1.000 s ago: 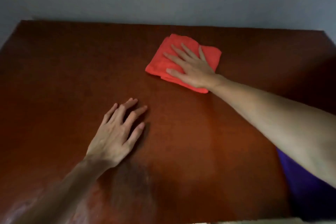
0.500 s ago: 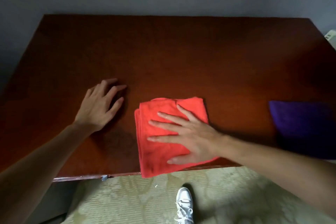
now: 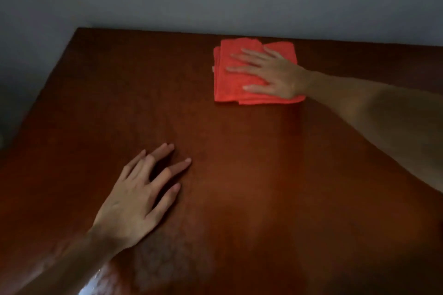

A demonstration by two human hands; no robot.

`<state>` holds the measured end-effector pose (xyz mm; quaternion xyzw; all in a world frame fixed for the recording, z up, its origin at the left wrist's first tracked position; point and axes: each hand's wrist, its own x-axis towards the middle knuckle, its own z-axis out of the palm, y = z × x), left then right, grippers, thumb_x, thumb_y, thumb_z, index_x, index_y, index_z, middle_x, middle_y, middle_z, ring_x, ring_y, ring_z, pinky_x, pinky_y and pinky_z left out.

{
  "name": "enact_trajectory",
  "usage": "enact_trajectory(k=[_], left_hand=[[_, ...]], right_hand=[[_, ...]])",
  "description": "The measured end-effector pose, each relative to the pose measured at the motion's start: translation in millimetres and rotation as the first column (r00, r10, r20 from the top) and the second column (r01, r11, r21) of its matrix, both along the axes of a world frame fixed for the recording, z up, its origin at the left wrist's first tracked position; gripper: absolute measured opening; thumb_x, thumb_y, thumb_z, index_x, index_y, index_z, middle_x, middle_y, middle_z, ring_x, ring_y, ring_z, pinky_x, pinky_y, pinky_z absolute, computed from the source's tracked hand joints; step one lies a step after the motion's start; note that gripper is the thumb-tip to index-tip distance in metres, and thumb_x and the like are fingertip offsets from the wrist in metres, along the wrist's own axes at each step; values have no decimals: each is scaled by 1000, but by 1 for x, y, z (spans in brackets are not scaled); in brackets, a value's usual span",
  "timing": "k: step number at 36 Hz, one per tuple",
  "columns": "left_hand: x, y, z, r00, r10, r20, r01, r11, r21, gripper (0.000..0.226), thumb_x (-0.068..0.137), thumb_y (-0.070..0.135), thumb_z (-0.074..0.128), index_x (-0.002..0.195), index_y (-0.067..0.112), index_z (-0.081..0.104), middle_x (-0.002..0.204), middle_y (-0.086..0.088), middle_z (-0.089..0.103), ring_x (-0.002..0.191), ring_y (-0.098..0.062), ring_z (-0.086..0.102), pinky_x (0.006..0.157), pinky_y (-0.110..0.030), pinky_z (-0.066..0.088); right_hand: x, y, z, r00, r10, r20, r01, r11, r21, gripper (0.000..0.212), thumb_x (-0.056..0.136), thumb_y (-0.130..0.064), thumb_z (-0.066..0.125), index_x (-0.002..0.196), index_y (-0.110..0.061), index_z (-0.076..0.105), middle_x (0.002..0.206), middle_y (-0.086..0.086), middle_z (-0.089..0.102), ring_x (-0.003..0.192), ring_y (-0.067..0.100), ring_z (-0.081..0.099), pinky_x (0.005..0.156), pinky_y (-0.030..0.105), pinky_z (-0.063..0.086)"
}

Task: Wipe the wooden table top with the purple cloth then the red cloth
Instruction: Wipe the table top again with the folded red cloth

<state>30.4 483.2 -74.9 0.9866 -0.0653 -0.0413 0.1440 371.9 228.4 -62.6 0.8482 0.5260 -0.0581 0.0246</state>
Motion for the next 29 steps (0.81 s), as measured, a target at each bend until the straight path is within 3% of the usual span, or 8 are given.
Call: enact_trajectory(k=[7,14,17,20,24,27,29], left_hand=[[2,0,-2,1000,-4,15,4,1000,-20,48,104,47,31,150,38,39,159,0,32,152,-11,17,124,-37,9],[1,2,-5,999,-24,48,26,998,-50,48,105,50,25,150,38,37,160,2,28,153,-7,11,124,-34,3],[0,1,-2,996,-12,88,21,994,-108,49,104,49,27,148,35,41,157,4,30,151,-5,14,123,-27,4],[-1,3,-2,991,74,111,-44,967,-251,51,101,49,33,143,24,46,147,6,37,141,-11,35,115,-19,17],[-8,7,-1,969,156,193,-75,925,-372,42,100,42,42,130,15,53,135,-4,41,125,-22,49,107,-44,40],[-16,11,4,927,233,293,-110,917,-383,33,99,35,47,120,11,58,125,-9,47,114,-26,54,96,-49,45],[-23,19,7,931,246,269,-143,925,-352,31,98,35,48,119,15,59,124,-8,49,112,-28,55,93,-49,45]], right_hand=[[50,21,-2,983,-181,-43,184,977,108,86,87,-89,7,160,-46,21,173,-6,16,160,21,12,126,59,8],[10,29,-4,930,-363,-56,367,923,117,75,95,-76,19,162,-44,17,174,-5,9,161,25,3,125,65,1],[-38,33,-6,908,-412,-69,418,901,120,82,88,-81,14,161,-44,18,174,-5,10,161,25,3,124,65,1],[-101,33,-10,917,-395,-50,398,906,143,85,86,-80,9,161,-42,22,173,-4,13,160,25,5,123,65,1],[-205,35,-15,929,-366,-52,370,915,163,79,91,-77,16,161,-41,24,173,-3,14,161,25,6,124,66,3],[-291,35,-17,941,-337,-30,336,919,207,73,95,-72,26,160,-39,29,173,-2,17,160,25,8,123,66,7],[-348,34,-16,958,-286,-26,285,934,215,71,97,-70,31,161,-39,29,173,-3,15,161,25,6,123,66,9]])
